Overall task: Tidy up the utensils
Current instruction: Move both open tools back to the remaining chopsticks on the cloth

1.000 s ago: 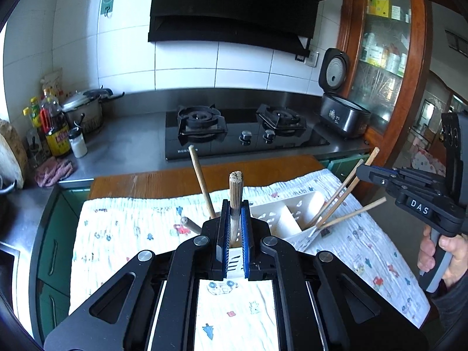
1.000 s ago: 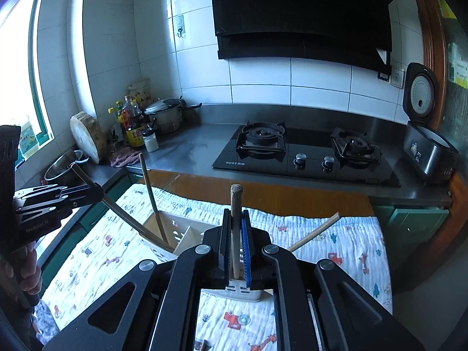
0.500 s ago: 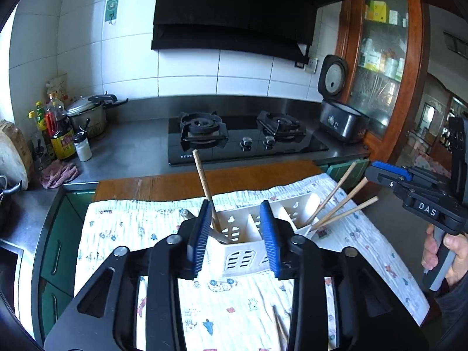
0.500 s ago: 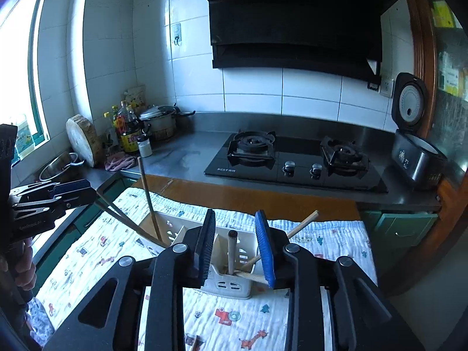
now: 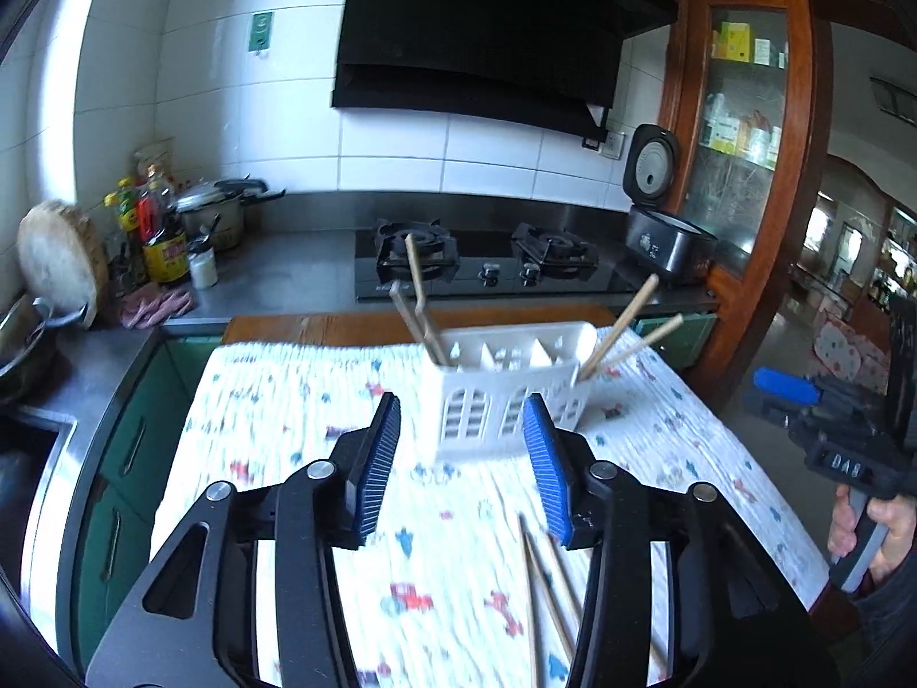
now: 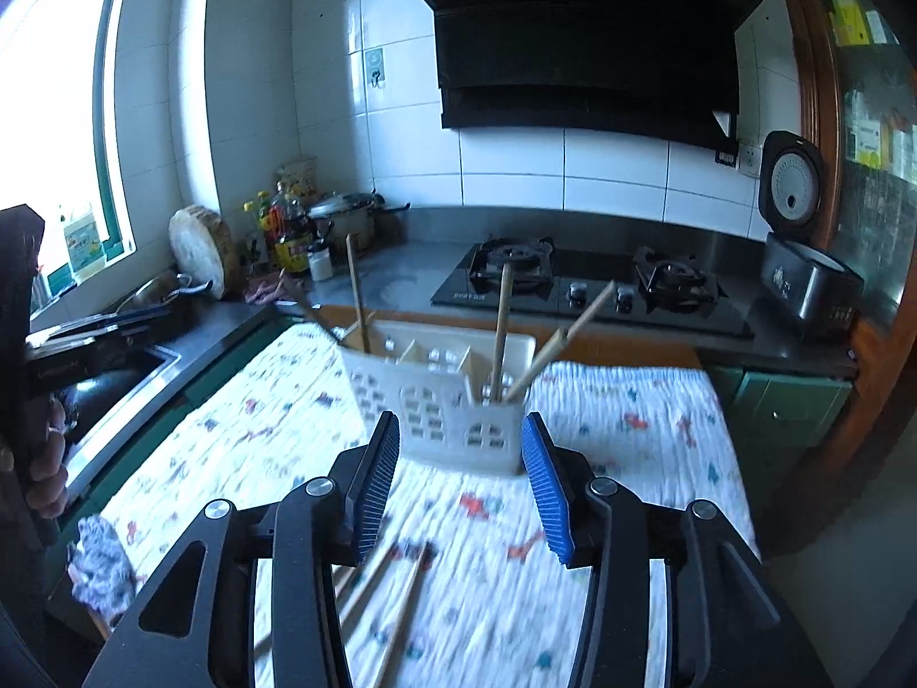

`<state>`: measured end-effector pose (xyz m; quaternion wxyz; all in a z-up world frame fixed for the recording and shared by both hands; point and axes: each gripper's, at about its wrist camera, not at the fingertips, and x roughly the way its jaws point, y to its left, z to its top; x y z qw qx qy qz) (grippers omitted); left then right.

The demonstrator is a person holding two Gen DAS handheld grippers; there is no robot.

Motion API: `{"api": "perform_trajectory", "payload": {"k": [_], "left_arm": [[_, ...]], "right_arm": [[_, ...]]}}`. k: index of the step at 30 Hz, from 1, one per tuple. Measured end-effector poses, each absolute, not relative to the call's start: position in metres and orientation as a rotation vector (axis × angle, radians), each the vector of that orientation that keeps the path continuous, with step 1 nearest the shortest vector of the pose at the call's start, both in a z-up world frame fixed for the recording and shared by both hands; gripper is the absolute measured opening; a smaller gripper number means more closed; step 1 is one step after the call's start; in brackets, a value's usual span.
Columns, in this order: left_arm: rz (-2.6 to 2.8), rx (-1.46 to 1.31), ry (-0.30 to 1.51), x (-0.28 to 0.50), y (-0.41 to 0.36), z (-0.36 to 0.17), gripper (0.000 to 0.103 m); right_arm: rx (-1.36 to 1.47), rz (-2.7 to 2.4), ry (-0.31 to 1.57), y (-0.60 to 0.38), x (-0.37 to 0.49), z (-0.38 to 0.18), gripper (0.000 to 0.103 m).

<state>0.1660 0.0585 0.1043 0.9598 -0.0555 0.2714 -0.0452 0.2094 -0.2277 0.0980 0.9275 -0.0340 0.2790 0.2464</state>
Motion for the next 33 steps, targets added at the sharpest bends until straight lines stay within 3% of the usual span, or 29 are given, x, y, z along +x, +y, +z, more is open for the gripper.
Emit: {"api": "perform_trajectory", "payload": {"k": [15,33], "left_arm": [[-0.043,-0.15,0.621,0.08,0.055,0.025,0.047],[-0.019,-0.215,0.718,0.055,0.065,-0.031,0.047]], "right_arm": [[-0.126,0.492,0.681,-0.214,0.104,-0.012,0.043],[-0.046,0.475,0.816,-0.198,0.088,-0.08,0.018]]}}
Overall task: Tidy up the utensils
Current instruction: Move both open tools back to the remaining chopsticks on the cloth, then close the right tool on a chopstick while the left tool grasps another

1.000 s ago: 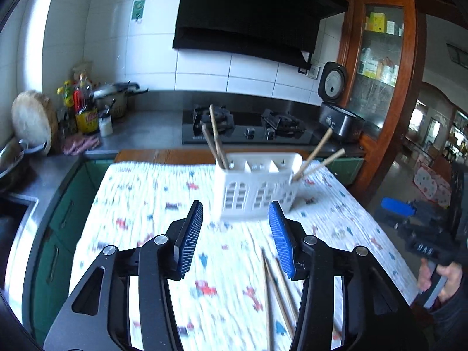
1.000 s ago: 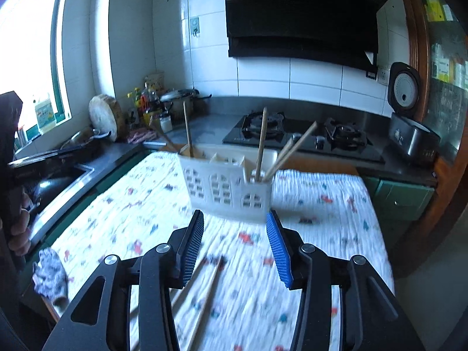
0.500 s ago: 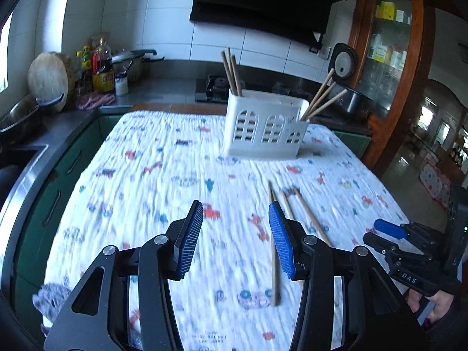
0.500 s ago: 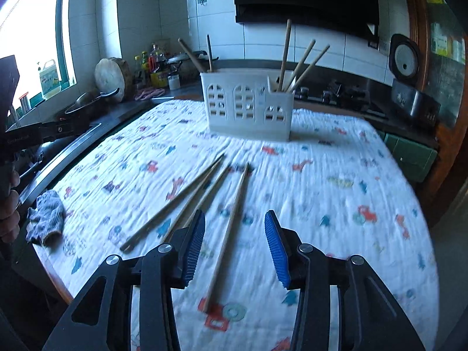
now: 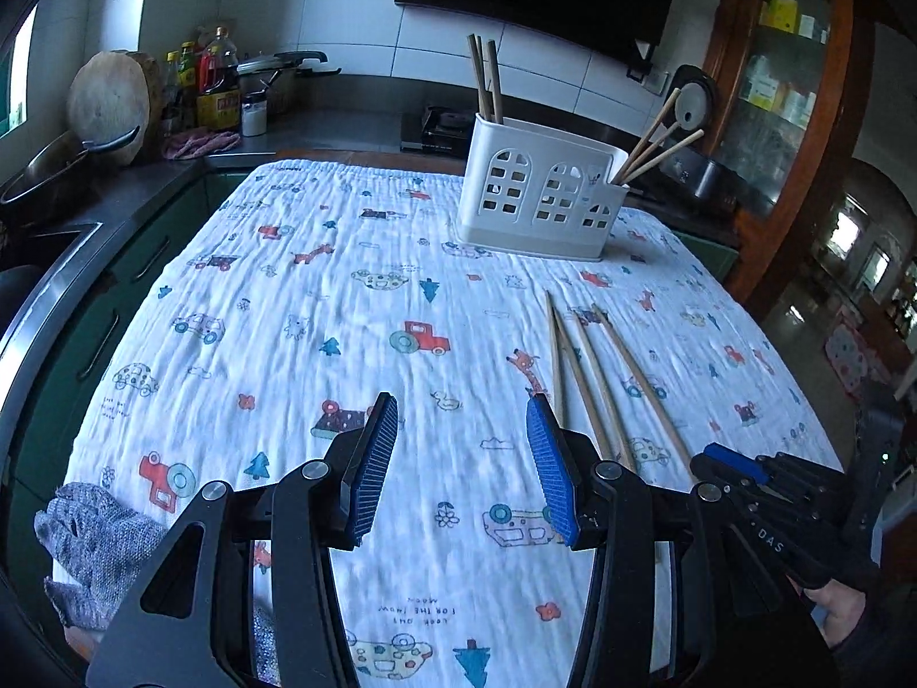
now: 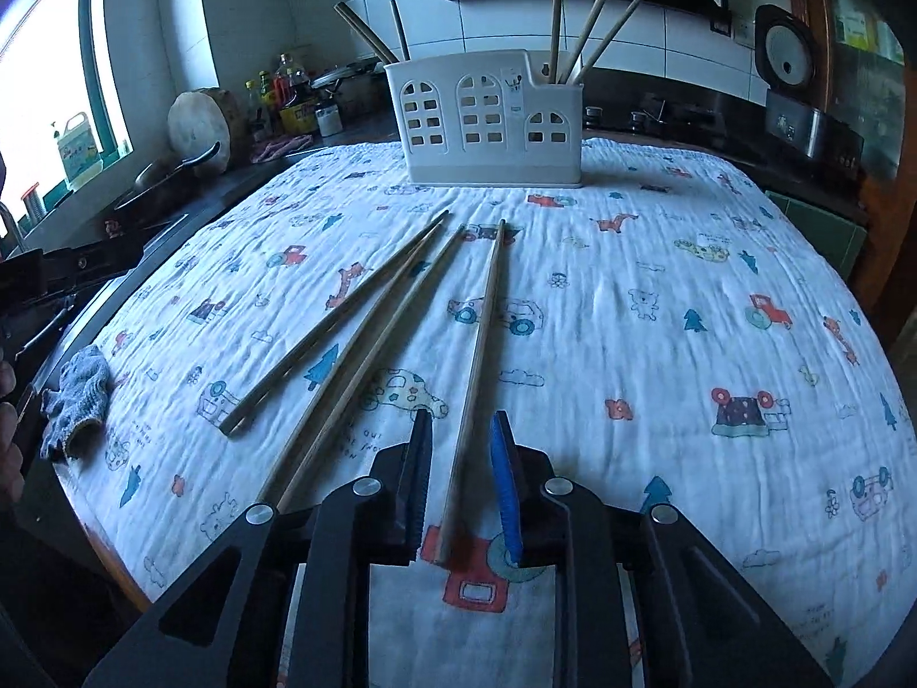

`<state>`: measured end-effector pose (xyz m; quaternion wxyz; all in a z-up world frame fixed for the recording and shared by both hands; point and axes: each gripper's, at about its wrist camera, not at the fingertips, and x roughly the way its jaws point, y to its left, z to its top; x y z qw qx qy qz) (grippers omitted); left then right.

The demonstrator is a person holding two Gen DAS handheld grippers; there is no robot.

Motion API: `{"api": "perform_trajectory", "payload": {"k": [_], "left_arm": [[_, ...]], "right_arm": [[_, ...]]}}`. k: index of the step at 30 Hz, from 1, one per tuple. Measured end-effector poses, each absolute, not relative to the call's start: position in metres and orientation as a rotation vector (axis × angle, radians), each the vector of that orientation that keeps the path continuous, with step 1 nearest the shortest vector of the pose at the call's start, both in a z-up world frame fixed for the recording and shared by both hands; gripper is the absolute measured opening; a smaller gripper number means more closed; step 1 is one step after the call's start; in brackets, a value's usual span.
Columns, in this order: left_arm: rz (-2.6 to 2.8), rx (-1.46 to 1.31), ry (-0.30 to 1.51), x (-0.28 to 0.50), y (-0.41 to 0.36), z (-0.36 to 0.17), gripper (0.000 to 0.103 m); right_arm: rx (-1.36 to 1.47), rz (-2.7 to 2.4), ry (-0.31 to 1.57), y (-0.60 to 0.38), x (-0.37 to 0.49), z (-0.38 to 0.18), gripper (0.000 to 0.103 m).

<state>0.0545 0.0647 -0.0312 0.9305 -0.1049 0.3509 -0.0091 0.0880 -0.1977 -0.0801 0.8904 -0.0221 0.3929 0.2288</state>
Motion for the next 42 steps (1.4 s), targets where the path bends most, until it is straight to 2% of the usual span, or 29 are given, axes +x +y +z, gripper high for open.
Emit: {"api": "perform_trajectory", "payload": {"k": [9,19,30,39,42], "left_arm": [[-0.036,-0.213,0.754,0.053,0.058,-0.045,0.047],[-0.075,-0.201,0.782,0.054,0.044,-0.059,0.047],[-0.171,-0.185,0.827,0.067,0.013,-0.081,0.046],[-0.181,-0.171,0.884,0.092,-0.002,-0.102,0.021],[-0.178,-0.17,0.886,0.096,-0.004,-0.105,0.02]], "right_arm": [[-0.028,0.459,0.856,-0.195,0.094,-0.09,0.015],[-0.135,0.404,0.818,-0.183,0.086,-0.092,0.01],[-0.108,0.403,0.806,-0.188,0.086,-0.09,0.007],[-0.093,0.418,0.715,-0.201,0.077,-0.058,0.007],[-0.095,0.417,0.672,-0.205,0.074,-0.042,0.007]]}}
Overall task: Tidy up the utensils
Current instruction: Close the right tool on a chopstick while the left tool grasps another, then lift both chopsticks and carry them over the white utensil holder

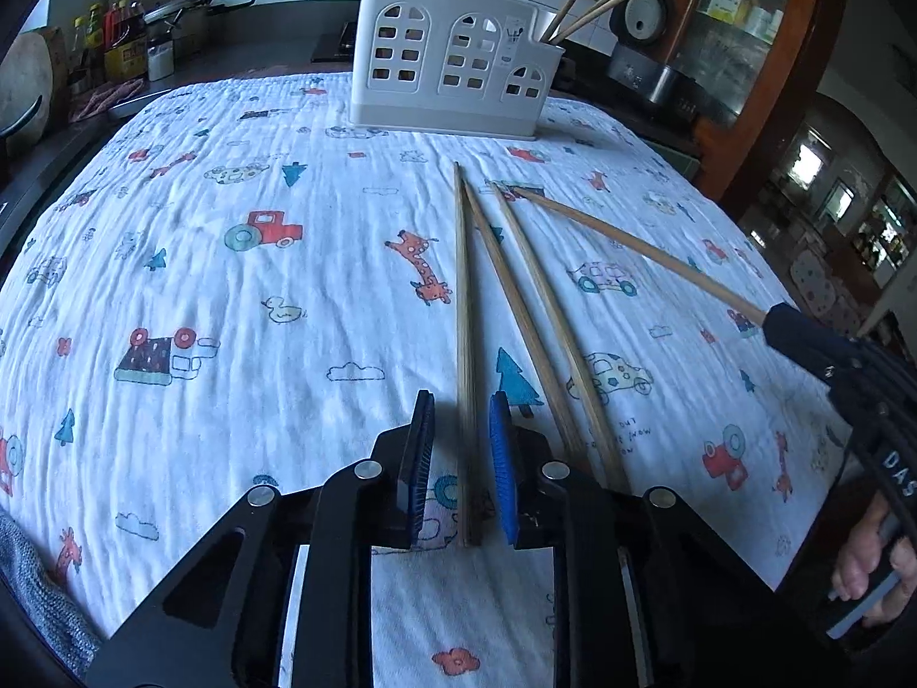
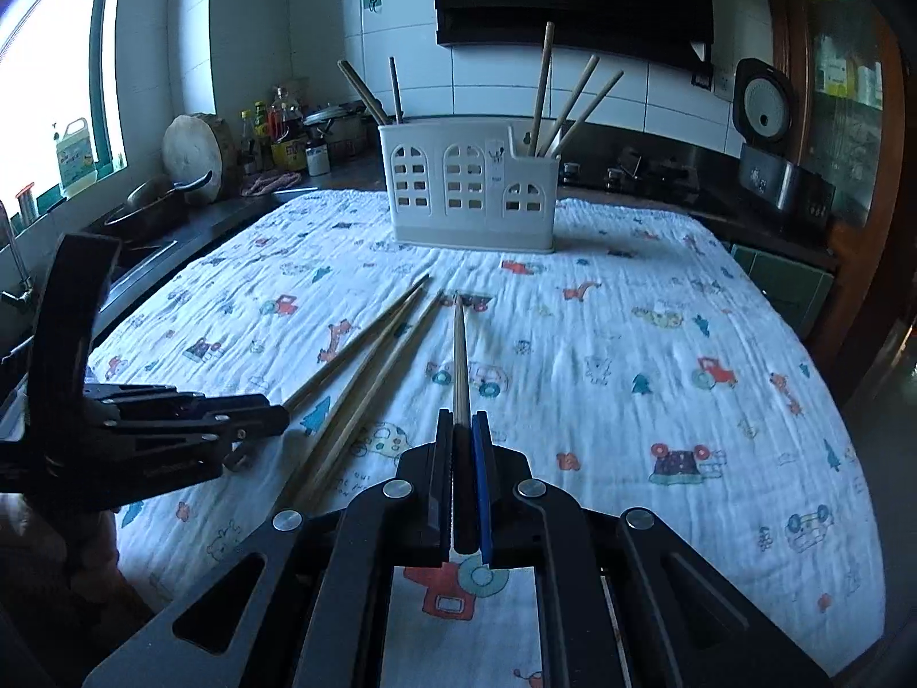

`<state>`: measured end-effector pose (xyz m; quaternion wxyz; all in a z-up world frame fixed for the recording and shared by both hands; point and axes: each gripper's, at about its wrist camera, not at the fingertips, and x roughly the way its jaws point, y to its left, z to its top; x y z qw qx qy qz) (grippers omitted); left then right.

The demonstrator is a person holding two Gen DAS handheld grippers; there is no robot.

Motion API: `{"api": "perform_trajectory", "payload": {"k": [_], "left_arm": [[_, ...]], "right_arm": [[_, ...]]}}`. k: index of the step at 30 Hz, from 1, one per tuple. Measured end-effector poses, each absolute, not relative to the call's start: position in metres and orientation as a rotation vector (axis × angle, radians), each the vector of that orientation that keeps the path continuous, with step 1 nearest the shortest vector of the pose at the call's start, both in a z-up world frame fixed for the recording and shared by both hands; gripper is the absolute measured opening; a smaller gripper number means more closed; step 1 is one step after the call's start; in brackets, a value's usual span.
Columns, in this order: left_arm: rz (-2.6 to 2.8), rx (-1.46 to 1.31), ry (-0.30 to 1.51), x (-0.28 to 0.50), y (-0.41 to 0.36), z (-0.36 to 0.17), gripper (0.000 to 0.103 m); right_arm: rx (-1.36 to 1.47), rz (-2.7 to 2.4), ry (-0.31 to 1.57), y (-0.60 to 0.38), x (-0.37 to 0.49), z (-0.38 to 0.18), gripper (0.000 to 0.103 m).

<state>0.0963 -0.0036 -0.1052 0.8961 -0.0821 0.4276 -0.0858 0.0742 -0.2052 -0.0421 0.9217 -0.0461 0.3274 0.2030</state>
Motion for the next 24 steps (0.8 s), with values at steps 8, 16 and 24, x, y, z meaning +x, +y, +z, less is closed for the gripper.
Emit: {"api": "perform_trajectory", "payload": {"k": [8,16,24], "left_arm": [[-0.147,-0.112,0.881,0.1,-0.013,-0.105,0.012],[-0.126,-0.05,0.885,0.098,-0.02,-0.092,0.005],[-0.141,-0.052,0.751,0.091,-0.003,-0.027,0.005]], "right_arm": [[-0.094,0.434,0.586,-0.209,0.07,-0.007,0.007],[-0.099,0.451,0.568,-0.208,0.08,0.007,0.007],[-0.101,0.475,0.552,-0.215,0.104,0.036,0.007]]}}
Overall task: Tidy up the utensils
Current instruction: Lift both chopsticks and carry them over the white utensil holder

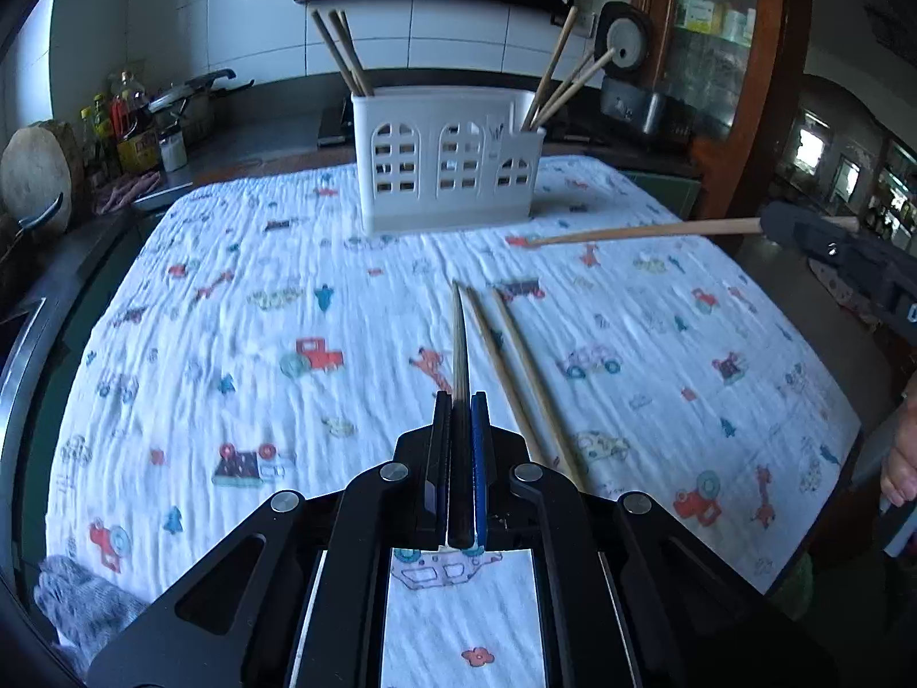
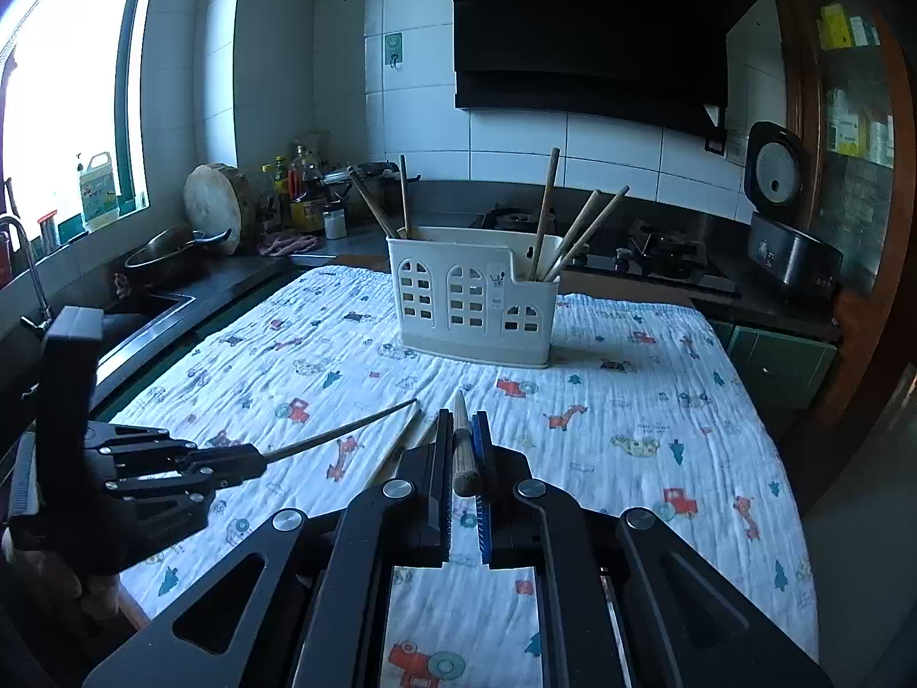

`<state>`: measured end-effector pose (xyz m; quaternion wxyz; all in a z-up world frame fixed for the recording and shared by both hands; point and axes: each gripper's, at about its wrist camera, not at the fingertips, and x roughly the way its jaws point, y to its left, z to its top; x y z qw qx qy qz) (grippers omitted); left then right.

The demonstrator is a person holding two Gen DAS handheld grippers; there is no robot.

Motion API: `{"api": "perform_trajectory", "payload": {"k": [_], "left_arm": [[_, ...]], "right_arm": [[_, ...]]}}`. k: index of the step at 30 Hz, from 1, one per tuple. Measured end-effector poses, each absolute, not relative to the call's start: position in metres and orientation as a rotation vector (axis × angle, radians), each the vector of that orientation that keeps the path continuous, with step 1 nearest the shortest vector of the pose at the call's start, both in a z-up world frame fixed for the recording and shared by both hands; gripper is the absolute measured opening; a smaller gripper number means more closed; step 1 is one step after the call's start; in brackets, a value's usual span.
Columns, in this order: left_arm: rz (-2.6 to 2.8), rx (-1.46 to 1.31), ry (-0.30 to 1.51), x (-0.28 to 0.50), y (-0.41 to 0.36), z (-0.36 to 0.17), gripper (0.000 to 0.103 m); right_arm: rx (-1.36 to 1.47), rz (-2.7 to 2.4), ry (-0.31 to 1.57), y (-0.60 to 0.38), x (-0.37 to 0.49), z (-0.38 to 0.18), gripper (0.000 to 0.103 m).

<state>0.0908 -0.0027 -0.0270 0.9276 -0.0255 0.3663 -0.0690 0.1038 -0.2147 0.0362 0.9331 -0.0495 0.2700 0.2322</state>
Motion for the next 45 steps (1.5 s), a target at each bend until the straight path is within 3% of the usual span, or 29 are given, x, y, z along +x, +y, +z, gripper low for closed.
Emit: {"api": "perform_trajectory", "payload": {"k": [6,19,32,45], "left_arm": [[-0.159,-0.053,0.657,0.106,0.008,0.018,0.005],[-0.206,-0.062,0.635,0.161,0.02,0.066,0.005],[-0.233,-0.026,0.466,0.205,0.019,0.176,0.005],[-0.156,-0.057,0.578,0.285,0.036,0.157,0.005]], "right_arm": [[-0.122,0.497,0.546,-0.213,0.123,0.061,0.007],[-0.186,0.516,0.543,-0.203,0.181,0.115,0.007],[-0.196,0.519,0.553,-0.197,0.25,0.173,0.007],[-0.248,0.483,0.612,-0.175,0.303,0.161,0.007]]}}
